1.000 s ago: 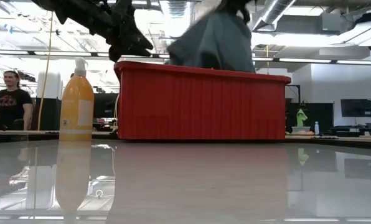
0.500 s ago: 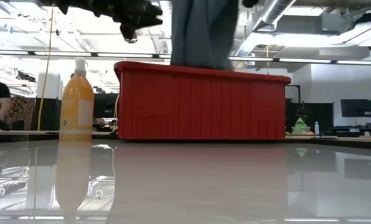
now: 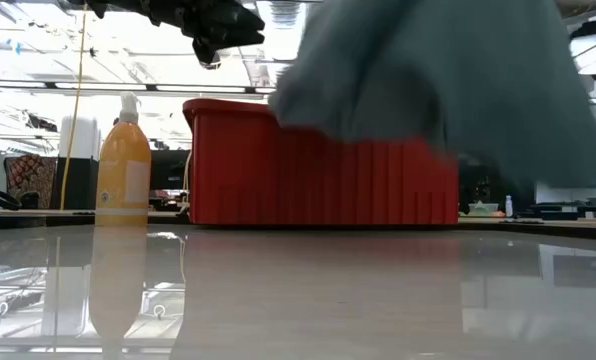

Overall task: Fold Laundry from Bin
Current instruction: Remove the dark blue pants from the red bin

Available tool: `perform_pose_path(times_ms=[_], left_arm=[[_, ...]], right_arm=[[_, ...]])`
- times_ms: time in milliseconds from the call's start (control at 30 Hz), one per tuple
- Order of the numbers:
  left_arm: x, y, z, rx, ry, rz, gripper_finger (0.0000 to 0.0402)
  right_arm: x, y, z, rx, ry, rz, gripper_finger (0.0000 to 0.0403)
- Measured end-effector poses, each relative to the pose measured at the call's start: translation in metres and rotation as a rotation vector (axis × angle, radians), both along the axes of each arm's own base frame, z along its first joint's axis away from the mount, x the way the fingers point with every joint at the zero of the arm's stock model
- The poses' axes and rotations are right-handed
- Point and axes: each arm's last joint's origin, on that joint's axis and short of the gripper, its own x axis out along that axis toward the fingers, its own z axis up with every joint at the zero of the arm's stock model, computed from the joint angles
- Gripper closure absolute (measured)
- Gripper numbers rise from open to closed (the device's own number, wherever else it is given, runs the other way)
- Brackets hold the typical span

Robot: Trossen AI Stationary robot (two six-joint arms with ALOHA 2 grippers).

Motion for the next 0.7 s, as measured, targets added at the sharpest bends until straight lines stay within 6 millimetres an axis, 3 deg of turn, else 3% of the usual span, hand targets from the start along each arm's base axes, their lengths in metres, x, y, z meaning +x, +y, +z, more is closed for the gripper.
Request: perform_pose_path(times_ms=[167, 333, 567, 700], left_arm=[[0.011, -0.001, -0.015, -0.068, 0.063, -0.016, 0.0263], [0.028, -0.007, -0.036, -0.119, 0.138, -0.068, 0.0263], [0.052, -0.013, -0.06, -0.14, 0.146, -0.091, 0.0263], [0.063, -0.013, -0.066, -0.154, 0.117, -0.132, 0.0263]], right_arm=[[0.009, 0.004, -0.077, 0.144, 0.183, -0.162, 0.0372], [0.007, 0.004, -0.117, 0.231, 0.3, -0.276, 0.0359], [0.005, 0.005, -0.123, 0.239, 0.321, -0.297, 0.0298], [0.008, 0.008, -0.106, 0.208, 0.264, -0.234, 0.0248]])
